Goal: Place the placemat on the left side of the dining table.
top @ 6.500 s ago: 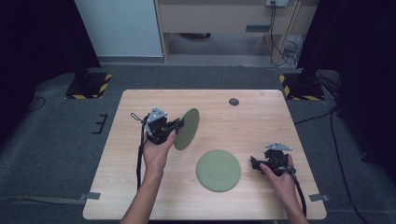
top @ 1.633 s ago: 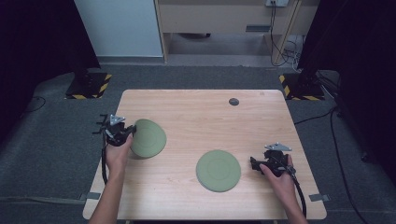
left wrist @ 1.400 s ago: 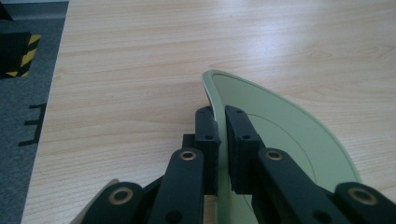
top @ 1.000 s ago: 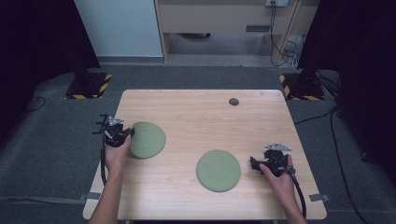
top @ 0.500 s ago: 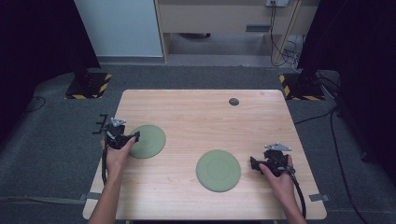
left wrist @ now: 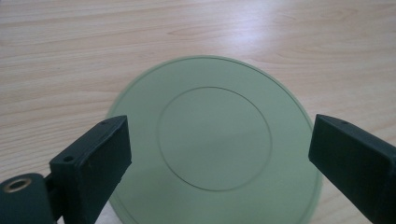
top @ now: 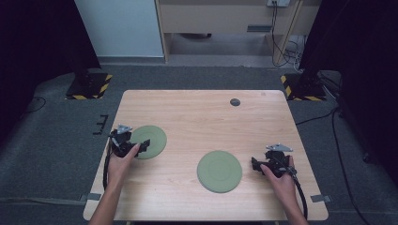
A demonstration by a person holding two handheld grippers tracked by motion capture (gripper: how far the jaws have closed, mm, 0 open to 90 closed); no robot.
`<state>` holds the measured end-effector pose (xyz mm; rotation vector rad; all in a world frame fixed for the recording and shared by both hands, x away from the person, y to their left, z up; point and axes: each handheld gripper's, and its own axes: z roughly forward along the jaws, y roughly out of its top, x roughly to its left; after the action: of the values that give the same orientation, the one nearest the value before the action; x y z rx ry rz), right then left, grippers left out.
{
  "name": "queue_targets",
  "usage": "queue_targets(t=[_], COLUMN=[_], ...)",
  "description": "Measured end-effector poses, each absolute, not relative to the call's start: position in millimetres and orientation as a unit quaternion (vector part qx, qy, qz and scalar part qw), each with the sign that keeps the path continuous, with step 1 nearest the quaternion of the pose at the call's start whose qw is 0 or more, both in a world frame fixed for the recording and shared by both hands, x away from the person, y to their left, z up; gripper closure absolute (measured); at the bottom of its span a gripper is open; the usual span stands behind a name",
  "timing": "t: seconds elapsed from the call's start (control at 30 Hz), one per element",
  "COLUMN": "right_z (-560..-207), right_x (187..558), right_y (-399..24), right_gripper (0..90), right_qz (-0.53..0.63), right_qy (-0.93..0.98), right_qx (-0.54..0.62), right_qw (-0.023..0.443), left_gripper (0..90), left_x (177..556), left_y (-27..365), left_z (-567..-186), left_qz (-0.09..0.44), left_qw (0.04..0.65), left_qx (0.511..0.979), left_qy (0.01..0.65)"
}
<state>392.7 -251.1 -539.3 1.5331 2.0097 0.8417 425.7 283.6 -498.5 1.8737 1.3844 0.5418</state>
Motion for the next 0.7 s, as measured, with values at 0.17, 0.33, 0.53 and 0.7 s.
queue_targets(t=[0.17,0.33,0.53,0.7], right_z=[-539,-539,-539,-539], right_x=[393,393,393,393], right_y=[-251,-251,-251,-251], right_gripper=[3.5,3.4,3.3,3.3], right_qz=[0.307,0.307,0.307,0.307], right_qy=[0.733,0.733,0.733,0.733], right_qx=[0.559,0.559,0.56,0.56], right_qw=[0.237,0.237,0.236,0.236], left_gripper=[5.7,5.6,5.6,5.6], left_x=[416,405,391,382], left_y=[273,261,240,226], left_z=[-496,-497,-498,-497], left_qz=[0.207,0.196,0.189,0.183], left_qw=[0.375,0.382,0.382,0.39], left_qx=[0.74,0.751,0.774,0.782], left_qy=[0.519,0.502,0.468,0.45])
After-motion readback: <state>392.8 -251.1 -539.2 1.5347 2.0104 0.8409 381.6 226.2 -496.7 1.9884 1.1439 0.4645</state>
